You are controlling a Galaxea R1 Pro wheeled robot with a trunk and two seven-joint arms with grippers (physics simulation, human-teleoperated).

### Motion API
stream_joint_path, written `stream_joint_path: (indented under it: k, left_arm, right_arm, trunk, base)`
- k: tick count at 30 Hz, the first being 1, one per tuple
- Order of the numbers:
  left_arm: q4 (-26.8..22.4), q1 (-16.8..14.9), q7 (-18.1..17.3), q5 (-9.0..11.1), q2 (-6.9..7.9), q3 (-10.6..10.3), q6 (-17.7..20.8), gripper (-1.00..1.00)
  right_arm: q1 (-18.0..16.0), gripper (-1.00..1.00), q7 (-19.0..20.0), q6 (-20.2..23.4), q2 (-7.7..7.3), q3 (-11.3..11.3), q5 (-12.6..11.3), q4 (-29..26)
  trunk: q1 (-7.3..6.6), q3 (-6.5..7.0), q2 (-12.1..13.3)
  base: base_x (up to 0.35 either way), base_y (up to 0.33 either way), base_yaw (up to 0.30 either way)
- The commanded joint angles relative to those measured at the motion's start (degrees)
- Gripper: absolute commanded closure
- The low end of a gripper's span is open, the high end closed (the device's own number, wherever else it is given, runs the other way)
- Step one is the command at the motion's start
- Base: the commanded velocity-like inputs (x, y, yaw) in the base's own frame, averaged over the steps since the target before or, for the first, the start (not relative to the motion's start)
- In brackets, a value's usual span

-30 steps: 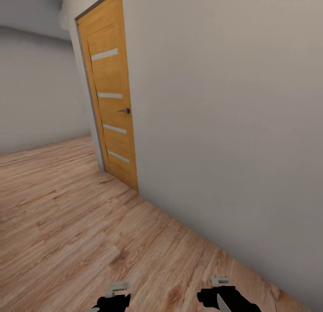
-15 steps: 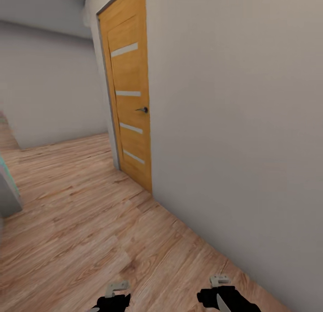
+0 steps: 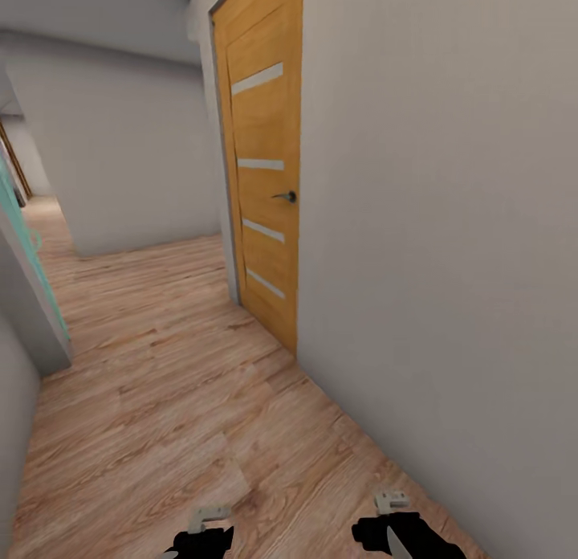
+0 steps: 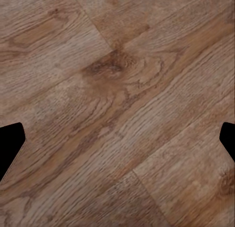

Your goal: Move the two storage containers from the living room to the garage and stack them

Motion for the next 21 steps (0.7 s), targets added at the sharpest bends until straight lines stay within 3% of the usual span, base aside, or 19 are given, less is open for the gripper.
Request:
stream_joint_path:
  k: [1,21]
  left_arm:
    - [0.09,-0.06,0.00,0.59,0.02,-0.41,-0.23,-1.00]
    - [0.09,-0.06,-0.02,0.59,0.02,-0.41,-0.23,-1.00]
  right_arm:
    - [0.01,-1.00,0.16,0.35,0.03,-0.14,0.21,-0.14]
    - [0.01,-1.00,0.05,0.02,0.02,-0.18,0.39,-0.14]
  trunk:
    - [0.03,-0.10,-0.02]
    - [0.03,-0.21,-0.02]
  base:
    - [0.344,-0.025,0.253]
    - [0.344,-0.004,0.280]
